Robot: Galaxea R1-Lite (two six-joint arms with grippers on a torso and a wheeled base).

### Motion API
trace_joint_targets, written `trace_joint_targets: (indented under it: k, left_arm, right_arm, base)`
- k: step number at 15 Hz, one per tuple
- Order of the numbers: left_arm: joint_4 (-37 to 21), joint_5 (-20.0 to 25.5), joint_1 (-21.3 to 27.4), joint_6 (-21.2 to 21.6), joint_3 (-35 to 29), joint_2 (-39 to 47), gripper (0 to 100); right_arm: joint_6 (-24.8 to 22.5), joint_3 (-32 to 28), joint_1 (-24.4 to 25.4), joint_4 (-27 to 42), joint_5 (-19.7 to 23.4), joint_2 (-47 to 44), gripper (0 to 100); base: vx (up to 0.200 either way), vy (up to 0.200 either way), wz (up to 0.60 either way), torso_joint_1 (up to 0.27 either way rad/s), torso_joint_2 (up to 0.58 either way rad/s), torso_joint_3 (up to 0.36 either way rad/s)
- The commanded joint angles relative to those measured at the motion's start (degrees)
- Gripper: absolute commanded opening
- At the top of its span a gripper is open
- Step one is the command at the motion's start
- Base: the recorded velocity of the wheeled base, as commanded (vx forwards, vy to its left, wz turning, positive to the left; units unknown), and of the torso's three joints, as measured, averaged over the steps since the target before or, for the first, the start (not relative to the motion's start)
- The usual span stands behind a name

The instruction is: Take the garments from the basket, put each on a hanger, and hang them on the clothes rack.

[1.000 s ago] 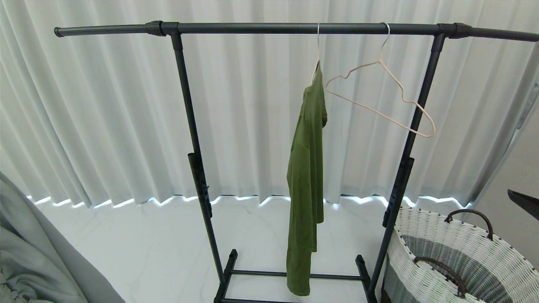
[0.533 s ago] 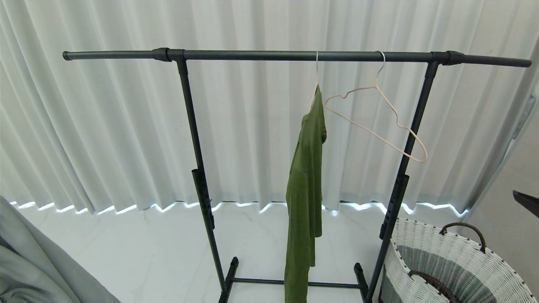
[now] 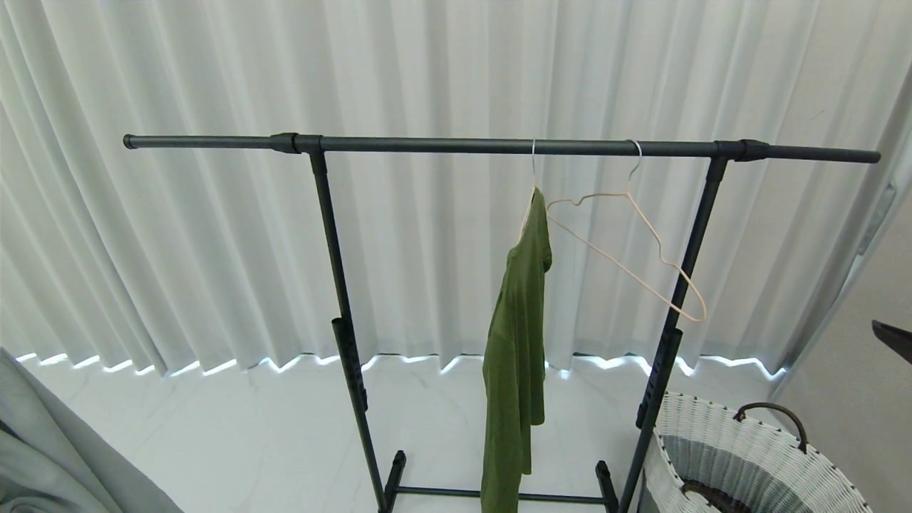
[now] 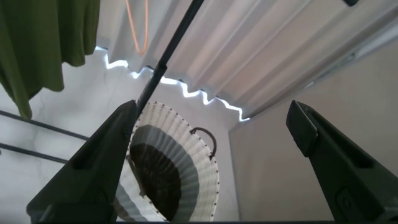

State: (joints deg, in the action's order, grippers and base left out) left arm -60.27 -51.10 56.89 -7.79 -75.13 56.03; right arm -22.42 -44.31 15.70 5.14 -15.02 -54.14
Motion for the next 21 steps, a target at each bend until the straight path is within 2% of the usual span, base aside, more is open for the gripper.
trace_joint_targets:
  k: [1,4,6,8,11,15,18,21]
  left_arm:
    - [-0.02,-0.05,0.06,-0.03,-0.19,-0.22,0]
    - [-0.02,-0.05,-0.03,0.49,-0.37,-0.48,0]
    - [0.07,-0.05,-0.03,3.22,-0.37,-0.92,0]
    - [0.24,-0.05,0.06,3.57,-0.37,-0.48,0]
    - [4.28,0.04,-0.2,3.4,0.51,0.49,0]
    - [6.04,0.21,-0.2,3.31,1.74,1.63,0]
    - [7.71,0.3,-0.2,3.31,3.68,1.72,0]
    - [7.8,0.3,-0.2,3.31,3.85,1.89,0]
  right_arm:
    - [0.53,0.19,-0.06,0.13,-0.01,-0.18,100]
    - [1.24,0.1,-0.06,0.04,0.08,-0.79,100]
    - [2.2,0.19,-0.14,0.04,-0.01,-0.79,100]
    - [2.99,0.1,-0.41,0.13,0.25,-0.71,100]
    - [4.66,0.1,-0.94,0.66,3.59,-1.14,100]
    - [4.84,0.02,-1.2,0.92,3.94,-3.69,100]
    - [6.69,0.1,-1.2,2.94,4.3,-4.84,100]
    - [9.06,0.19,-1.2,5.84,7.9,-5.98,100]
  base:
    - [0.0,0.0,0.0,0.212,-0.51,-0.31]
    - [0.0,0.0,0.0,0.222,-0.52,-0.303]
    - [0.0,0.0,0.0,0.237,-0.55,-0.307]
    - [0.0,0.0,0.0,0.137,-0.29,-0.168]
    - [0.2,0.0,0.0,0.033,-0.08,-0.045]
    - [0.2,0.0,0.0,0.013,-0.01,-0.006]
    - [0.2,0.0,0.0,0.006,0.0,0.002]
    - [0.2,0.0,0.0,0.001,0.0,-0.007]
